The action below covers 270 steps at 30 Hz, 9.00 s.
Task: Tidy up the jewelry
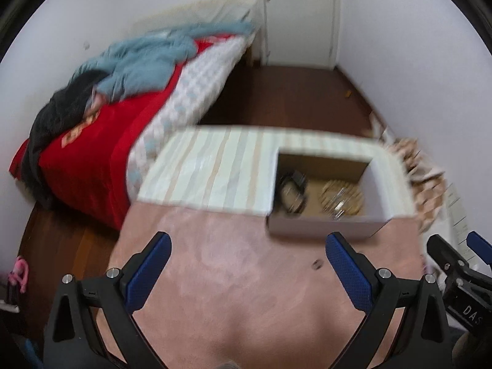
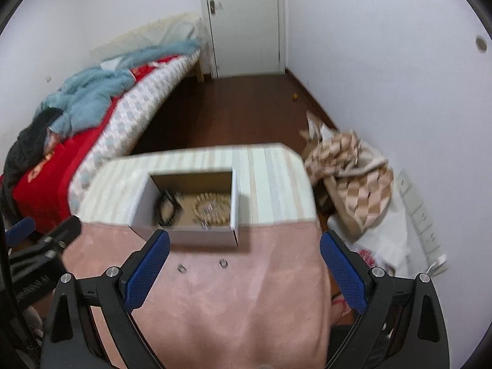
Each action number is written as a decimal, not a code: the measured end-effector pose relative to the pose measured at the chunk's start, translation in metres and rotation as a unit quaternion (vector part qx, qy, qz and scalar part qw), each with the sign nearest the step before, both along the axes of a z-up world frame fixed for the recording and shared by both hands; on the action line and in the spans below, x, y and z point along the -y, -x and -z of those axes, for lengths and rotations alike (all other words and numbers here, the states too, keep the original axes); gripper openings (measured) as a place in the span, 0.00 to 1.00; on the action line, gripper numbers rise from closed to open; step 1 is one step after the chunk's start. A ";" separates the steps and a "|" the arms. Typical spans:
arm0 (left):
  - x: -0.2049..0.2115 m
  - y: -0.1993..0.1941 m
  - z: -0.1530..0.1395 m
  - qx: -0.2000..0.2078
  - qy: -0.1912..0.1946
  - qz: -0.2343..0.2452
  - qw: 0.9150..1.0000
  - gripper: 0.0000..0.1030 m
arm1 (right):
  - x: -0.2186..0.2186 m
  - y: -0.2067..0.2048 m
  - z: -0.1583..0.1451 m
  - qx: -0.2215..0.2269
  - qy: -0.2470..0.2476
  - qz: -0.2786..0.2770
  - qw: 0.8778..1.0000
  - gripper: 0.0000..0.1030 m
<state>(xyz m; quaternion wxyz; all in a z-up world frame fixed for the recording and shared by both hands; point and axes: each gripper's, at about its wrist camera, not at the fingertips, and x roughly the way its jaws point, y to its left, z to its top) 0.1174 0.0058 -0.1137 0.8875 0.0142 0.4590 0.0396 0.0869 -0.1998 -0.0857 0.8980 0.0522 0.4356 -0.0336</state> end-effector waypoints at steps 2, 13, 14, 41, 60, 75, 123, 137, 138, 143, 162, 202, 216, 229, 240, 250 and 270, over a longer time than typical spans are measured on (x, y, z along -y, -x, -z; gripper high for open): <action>-0.003 -0.005 0.026 -0.029 -0.011 -0.009 0.999 1.00 | 0.002 -0.010 0.041 -0.030 -0.011 -0.009 0.999 0.81; -0.020 -0.022 0.102 -0.110 -0.022 -0.037 0.993 0.99 | -0.019 -0.042 0.151 -0.076 -0.047 -0.053 0.995 0.58; -0.021 -0.023 0.103 -0.112 -0.023 -0.037 0.993 1.00 | -0.024 -0.044 0.156 -0.078 -0.040 -0.057 0.995 0.55; 0.080 -0.036 0.127 -0.115 0.022 0.093 0.989 0.19 | 0.042 -0.012 0.119 -0.038 -0.029 0.027 0.998 0.13; 0.060 -0.037 0.053 -0.042 0.058 0.107 0.992 0.10 | 0.030 -0.013 0.074 0.008 -0.061 0.011 0.998 0.13; 0.032 -0.151 0.040 -0.103 0.097 0.100 0.985 0.10 | 0.001 -0.157 0.067 -0.067 -0.151 -0.069 0.984 0.12; 0.004 0.002 -0.098 0.011 0.020 0.037 0.999 1.00 | -0.008 -0.024 -0.066 -0.045 0.038 0.004 0.998 0.98; -0.001 0.073 -0.171 0.058 0.031 0.046 0.997 1.00 | -0.012 0.075 -0.175 0.041 0.053 0.008 0.998 0.98; -0.001 0.076 -0.174 0.059 0.030 0.048 0.997 1.00 | -0.013 0.078 -0.178 0.043 0.053 0.008 0.998 0.98; -0.001 0.091 -0.181 0.054 0.036 0.055 0.996 1.00 | -0.015 0.101 -0.197 0.055 0.057 0.004 0.997 0.99; 0.002 0.065 -0.177 0.040 0.036 0.038 0.998 1.00 | -0.011 0.078 -0.198 0.045 0.052 0.011 0.998 1.00; -0.003 0.021 -0.139 0.000 0.023 0.029 0.999 1.00 | -0.014 0.016 -0.142 -0.015 0.077 0.019 0.997 1.00; -0.003 0.022 -0.137 -0.002 0.025 0.028 0.999 1.00 | -0.018 0.017 -0.141 -0.020 0.074 0.014 0.997 1.00; -0.005 0.025 -0.136 -0.004 0.029 0.029 0.999 1.00 | -0.018 0.016 -0.144 -0.017 0.071 0.007 0.997 1.00; -0.006 0.025 -0.136 -0.005 0.029 0.028 0.999 1.00 | -0.019 0.016 -0.144 -0.018 0.070 0.006 0.997 1.00; -0.007 0.028 -0.137 -0.002 0.029 0.031 0.999 1.00 | -0.020 0.018 -0.142 -0.018 0.069 0.005 0.997 1.00; -0.006 0.030 -0.146 0.010 0.031 0.036 0.999 1.00 | -0.021 0.018 -0.146 -0.015 0.069 0.004 0.998 1.00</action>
